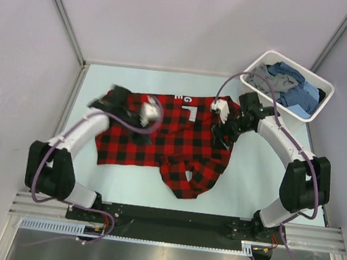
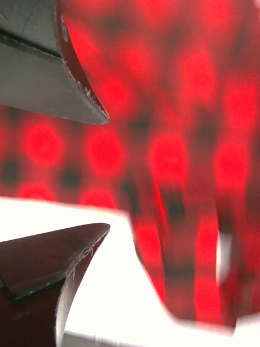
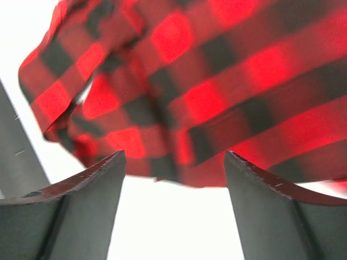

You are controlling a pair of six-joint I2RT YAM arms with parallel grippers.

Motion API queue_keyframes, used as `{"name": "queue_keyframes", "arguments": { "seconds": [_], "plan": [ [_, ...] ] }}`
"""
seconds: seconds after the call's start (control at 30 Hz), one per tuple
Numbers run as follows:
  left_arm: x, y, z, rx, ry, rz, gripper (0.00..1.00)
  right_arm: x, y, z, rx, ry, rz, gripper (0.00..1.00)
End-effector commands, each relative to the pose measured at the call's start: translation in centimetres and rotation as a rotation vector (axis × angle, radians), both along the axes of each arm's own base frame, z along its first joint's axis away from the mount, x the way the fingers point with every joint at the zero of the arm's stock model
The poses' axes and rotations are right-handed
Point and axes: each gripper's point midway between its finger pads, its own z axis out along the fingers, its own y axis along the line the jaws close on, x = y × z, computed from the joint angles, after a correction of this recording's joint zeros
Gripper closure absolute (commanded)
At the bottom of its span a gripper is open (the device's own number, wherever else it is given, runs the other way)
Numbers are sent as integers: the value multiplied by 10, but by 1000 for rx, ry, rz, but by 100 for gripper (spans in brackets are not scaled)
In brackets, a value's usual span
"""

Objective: Fold and stack the long sleeve shirts
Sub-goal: Fold the shirt

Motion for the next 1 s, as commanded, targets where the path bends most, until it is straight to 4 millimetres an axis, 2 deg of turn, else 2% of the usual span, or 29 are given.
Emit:
{"name": "queue_keyframes", "arguments": {
  "seconds": [0.0, 0.03, 0.13, 0.17, 0.23, 0.27, 0.4, 0.47, 0.6, 0.7, 0.73, 0.8, 0.83, 0.9, 0.97],
  "plan": [
    [-73, -75, -50, -13, 93, -244, 21, -44, -17, -40, 24, 279, -96, 26],
    [-81, -94, -58, -8, 96, -261, 21, -48, -19, -42, 33, 303, -112, 28],
    [-84, -118, -75, 0, 151, -200, 22, -55, -29, -45, 49, 347, -196, 34],
    [-79, -117, -82, 23, 156, -152, 24, -60, -32, -47, 54, 362, -215, 34],
    [-72, -119, -92, 38, 194, -48, 27, -60, -37, -38, 75, 335, -246, 34],
    [-62, -112, -99, 86, 170, 25, 31, -62, -39, -38, 79, 332, -255, 35],
    [-57, -112, -104, 126, 151, 113, 31, -65, -40, -28, 101, 303, -268, 34],
    [-56, -107, -117, 197, 153, 126, 31, -64, -39, -23, 109, 292, -276, 34],
    [-73, -107, -138, 305, 167, 40, 34, -56, -37, -11, 135, 259, -287, 33],
    [-83, -104, -144, 350, 164, -6, 50, -53, -36, -5, 148, 249, -286, 34],
    [-83, -105, -141, 347, 154, -10, 59, -51, -36, -3, 149, 240, -285, 34],
    [-77, -108, -120, 310, 91, -15, 71, -50, -37, 0, 152, 227, -281, 34],
    [-74, -111, -110, 291, 64, -14, 73, -49, -36, 4, 157, 220, -277, 34],
    [-67, -117, -76, 237, -15, -9, 76, -50, -33, 9, 174, 220, -266, 34],
    [-70, -121, -54, 197, -33, -36, 77, -47, -29, 16, 201, 214, -249, 33]
  ]
}}
